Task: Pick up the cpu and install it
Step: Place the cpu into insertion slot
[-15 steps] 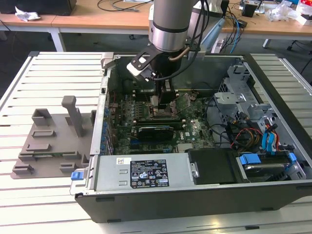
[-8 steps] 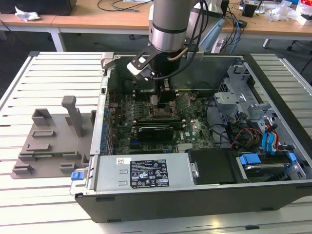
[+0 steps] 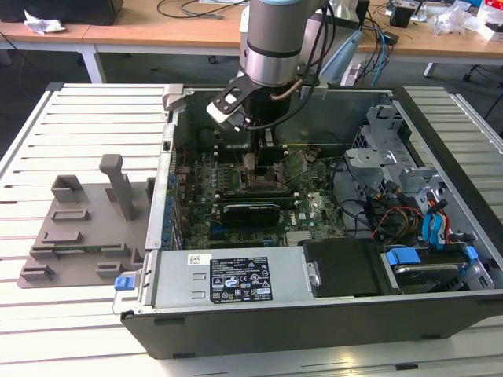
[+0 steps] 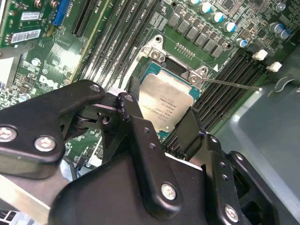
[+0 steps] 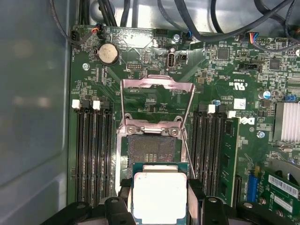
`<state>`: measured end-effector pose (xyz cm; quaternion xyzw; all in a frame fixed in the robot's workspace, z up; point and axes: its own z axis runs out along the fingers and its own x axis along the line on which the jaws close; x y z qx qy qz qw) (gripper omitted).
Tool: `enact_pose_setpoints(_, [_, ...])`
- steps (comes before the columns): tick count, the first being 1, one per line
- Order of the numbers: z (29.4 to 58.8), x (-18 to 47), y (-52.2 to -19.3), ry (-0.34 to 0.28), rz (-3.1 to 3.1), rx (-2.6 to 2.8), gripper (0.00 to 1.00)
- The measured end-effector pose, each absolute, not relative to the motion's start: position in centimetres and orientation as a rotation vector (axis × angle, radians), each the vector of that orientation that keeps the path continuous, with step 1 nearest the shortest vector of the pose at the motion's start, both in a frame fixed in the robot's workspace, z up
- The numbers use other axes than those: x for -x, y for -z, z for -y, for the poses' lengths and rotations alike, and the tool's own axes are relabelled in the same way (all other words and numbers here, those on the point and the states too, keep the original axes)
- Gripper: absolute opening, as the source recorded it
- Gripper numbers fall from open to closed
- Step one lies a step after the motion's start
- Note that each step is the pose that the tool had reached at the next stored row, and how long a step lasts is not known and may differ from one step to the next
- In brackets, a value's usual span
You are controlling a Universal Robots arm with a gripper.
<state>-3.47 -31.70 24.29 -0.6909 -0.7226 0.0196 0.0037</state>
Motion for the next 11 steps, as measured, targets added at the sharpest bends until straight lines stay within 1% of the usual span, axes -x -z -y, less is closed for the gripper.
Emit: enact_pose_setpoints(11, [31.7, 3.5, -22.9, -0.061, 2.265, 2.165, 0.55])
